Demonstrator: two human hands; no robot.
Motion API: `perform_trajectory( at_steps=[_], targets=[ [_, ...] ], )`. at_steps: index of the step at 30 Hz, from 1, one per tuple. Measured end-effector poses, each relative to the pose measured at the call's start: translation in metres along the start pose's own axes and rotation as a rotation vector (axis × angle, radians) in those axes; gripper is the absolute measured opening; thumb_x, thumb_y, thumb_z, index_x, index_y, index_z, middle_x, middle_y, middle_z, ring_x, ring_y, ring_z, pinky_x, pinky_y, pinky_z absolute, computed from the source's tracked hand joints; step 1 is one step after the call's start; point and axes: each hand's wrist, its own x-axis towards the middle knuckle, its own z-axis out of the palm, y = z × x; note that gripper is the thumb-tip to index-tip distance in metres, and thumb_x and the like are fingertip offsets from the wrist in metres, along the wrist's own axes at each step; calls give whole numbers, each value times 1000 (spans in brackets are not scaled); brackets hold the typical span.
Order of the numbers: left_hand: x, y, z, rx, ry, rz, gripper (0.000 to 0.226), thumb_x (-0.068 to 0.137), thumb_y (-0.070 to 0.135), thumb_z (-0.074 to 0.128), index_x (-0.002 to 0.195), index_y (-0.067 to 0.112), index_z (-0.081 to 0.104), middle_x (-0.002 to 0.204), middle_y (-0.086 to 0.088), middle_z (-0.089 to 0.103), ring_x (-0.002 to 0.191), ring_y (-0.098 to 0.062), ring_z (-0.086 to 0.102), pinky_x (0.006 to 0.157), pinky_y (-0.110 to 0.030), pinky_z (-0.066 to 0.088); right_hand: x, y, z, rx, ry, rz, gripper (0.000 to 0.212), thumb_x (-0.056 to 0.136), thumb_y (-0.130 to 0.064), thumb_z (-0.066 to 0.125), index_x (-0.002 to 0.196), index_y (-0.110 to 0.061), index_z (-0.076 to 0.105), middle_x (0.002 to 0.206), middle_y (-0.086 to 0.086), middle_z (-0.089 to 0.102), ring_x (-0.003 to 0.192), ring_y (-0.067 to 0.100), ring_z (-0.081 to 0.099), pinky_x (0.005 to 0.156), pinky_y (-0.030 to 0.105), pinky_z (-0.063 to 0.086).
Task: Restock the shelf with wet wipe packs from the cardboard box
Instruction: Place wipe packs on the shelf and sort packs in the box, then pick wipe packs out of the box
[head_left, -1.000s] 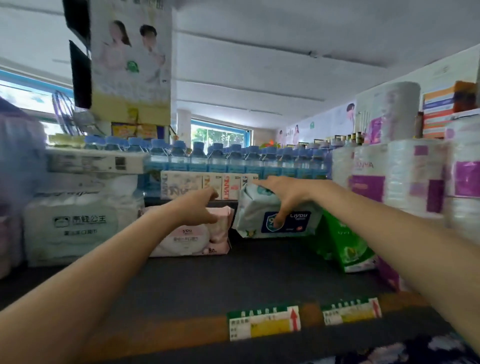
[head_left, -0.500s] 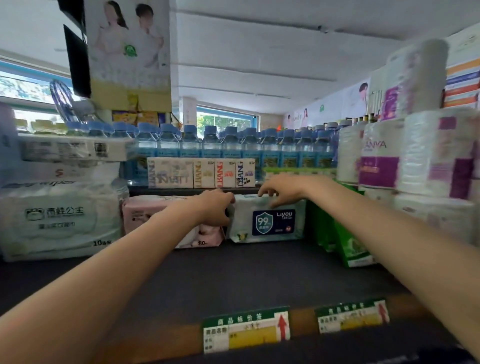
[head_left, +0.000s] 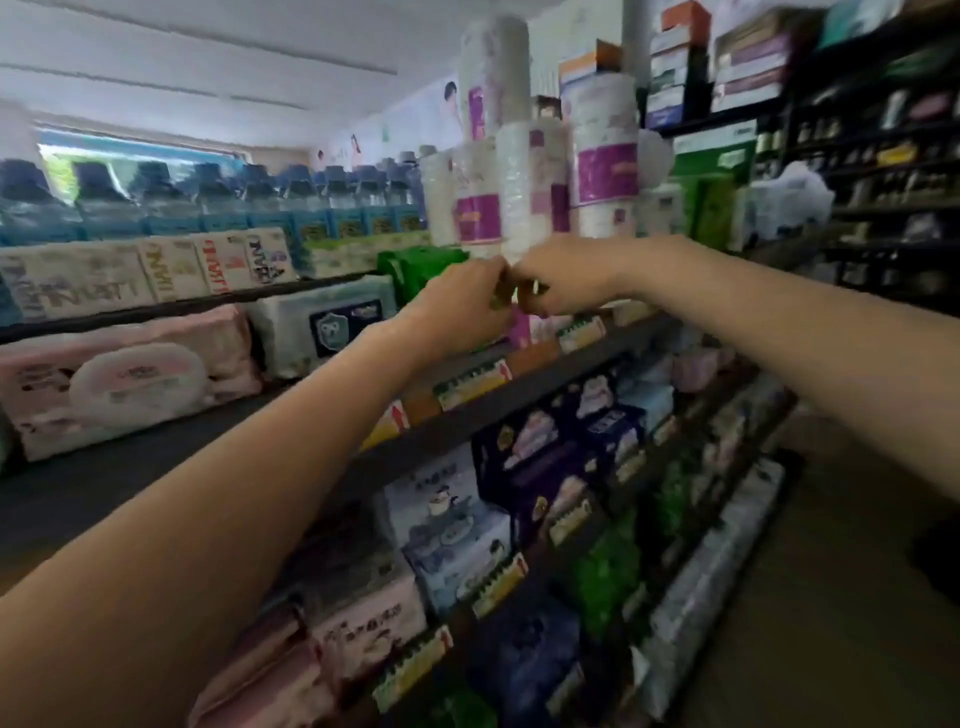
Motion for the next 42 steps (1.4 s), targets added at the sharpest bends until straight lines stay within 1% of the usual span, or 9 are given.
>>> perform_trajectory(
  at_steps=[4,9,15,21,28,31,33,38,42],
  targets=[
    [-22,85,67,-78,-220,242,32,88,18,51,116,2,51,118,-17,58,110,-32,55,89,-36,43,-134,16,44,138,-243,197,10,93,-15,50,92,-18,59,82,1,56,82,21,53,55,28,29],
    [-65,217,166,-61,-622,510,42,90,19,51,128,3,44,125,-14,57,114,-32,54,94,-37,45,-357,35,122,318,-529,627,33,95,-18,48,127,-14,54,124,4,59,112,19,56,88,24,40],
    [-134,389,252,-10,-764,841,45,90,15,48,133,6,39,135,-15,50,122,-31,50,100,-38,43,-614,38,179,539,-654,1255,24,92,-8,49,111,0,60,96,12,64,72,23,61,66,21,51],
    [-198,536,329,-80,-951,1049,42,89,16,46,130,10,41,126,-12,55,114,-31,54,91,-37,46,-781,22,245,770,-737,1503,34,94,-16,51,119,6,57,122,23,59,111,34,57,81,33,45],
    [-260,623,432,-48,-1185,939,40,93,24,45,131,10,44,134,-8,50,119,-27,50,93,-31,42,-849,19,346,1203,-554,1786,24,91,-31,58,96,-8,61,82,5,55,63,7,56,60,22,48],
    [-274,621,462,9,-1266,792,48,93,19,45,138,9,35,142,-13,42,129,-30,42,106,-39,36,-838,27,393,1386,-346,1944,80,82,-48,63,141,-1,35,136,16,50,109,27,56,93,44,49],
    [-283,619,473,13,-1298,712,51,94,16,46,142,7,30,146,-14,37,133,-29,39,107,-35,34,-823,27,421,1481,-363,1998,98,78,-58,62,150,-11,14,139,5,40,122,27,47,73,33,50],
    [-299,617,489,-5,-1334,619,51,95,10,41,143,4,26,145,-15,37,131,-25,40,96,-26,31,-799,21,485,1462,-294,2178,102,81,-50,63,149,-4,2,156,10,17,141,31,24,111,35,27],
    [-296,612,490,-60,-1353,556,54,92,10,45,142,8,26,142,-14,40,126,-31,45,95,-31,40,-801,28,504,1488,-197,2328,110,73,-48,71,148,-5,3,153,14,22,137,36,26,109,39,30]
  ],
)
